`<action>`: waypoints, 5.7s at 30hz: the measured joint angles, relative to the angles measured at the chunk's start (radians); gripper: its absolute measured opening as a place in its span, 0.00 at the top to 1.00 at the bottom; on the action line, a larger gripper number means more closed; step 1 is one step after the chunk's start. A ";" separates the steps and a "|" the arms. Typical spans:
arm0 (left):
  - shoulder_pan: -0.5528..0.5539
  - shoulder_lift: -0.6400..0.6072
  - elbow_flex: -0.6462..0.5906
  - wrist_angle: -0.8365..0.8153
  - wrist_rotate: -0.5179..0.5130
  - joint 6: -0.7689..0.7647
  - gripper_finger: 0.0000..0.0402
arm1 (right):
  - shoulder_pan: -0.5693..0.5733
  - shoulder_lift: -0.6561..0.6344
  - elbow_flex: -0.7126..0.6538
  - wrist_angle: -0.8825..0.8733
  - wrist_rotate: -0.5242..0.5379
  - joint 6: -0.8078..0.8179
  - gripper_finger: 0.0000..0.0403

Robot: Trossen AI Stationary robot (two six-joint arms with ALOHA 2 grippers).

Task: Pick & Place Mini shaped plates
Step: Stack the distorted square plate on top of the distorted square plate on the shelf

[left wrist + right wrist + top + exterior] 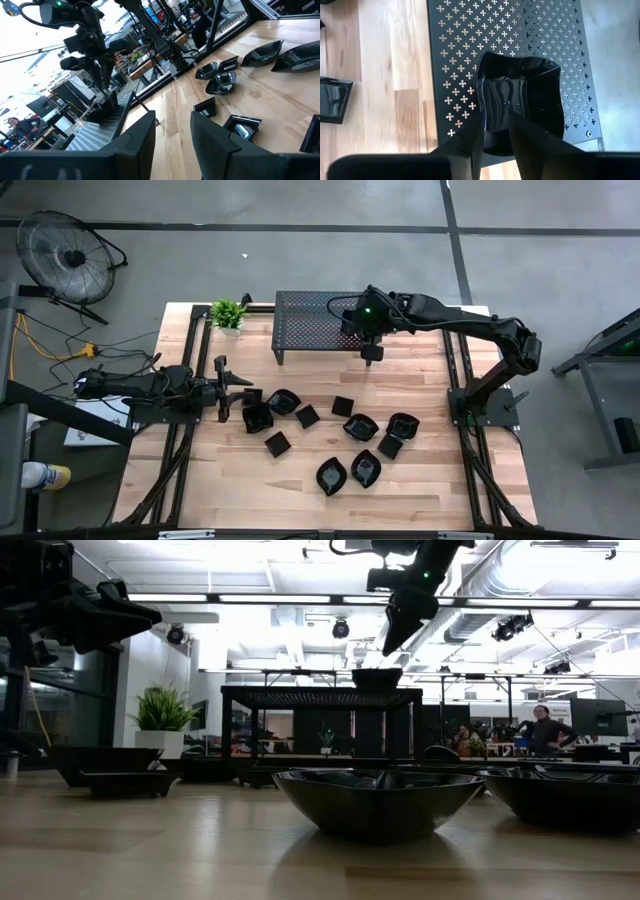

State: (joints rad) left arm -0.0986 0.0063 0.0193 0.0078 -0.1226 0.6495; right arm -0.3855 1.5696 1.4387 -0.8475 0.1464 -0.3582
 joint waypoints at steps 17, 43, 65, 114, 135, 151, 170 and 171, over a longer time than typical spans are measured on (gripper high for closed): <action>0.000 0.000 0.000 0.000 0.000 0.000 0.70 | 0.201 0.000 0.000 0.112 -0.089 0.040 0.79; 0.000 0.000 0.000 0.106 -0.049 0.000 0.70 | 0.482 -0.006 -0.118 0.021 0.023 0.350 0.79; 0.000 0.173 0.040 -0.058 -0.066 -0.121 0.50 | 0.677 -0.016 -0.259 0.137 0.190 0.526 0.79; -0.198 1.124 0.509 -0.614 0.097 -0.075 0.49 | 0.714 -0.045 -0.259 0.006 0.271 0.619 0.79; -0.197 1.158 0.509 -0.601 0.114 -0.055 0.88 | 0.714 -0.045 -0.259 0.006 0.270 0.619 0.79; -0.197 1.157 0.619 -0.602 0.082 -0.079 0.99 | 0.714 -0.045 -0.259 0.089 0.270 0.614 0.79; -0.277 1.157 0.748 -0.514 -0.433 0.259 0.99 | 0.713 -0.027 -0.259 0.516 0.536 0.611 0.79; -0.293 1.157 0.748 -0.503 -0.477 0.274 0.99 | 0.713 -0.023 -0.259 0.533 0.550 0.611 0.79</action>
State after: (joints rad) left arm -0.3915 1.1637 0.7673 -0.4952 -0.5995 0.9231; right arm 0.3279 1.5468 1.1801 -0.3143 0.6968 0.2527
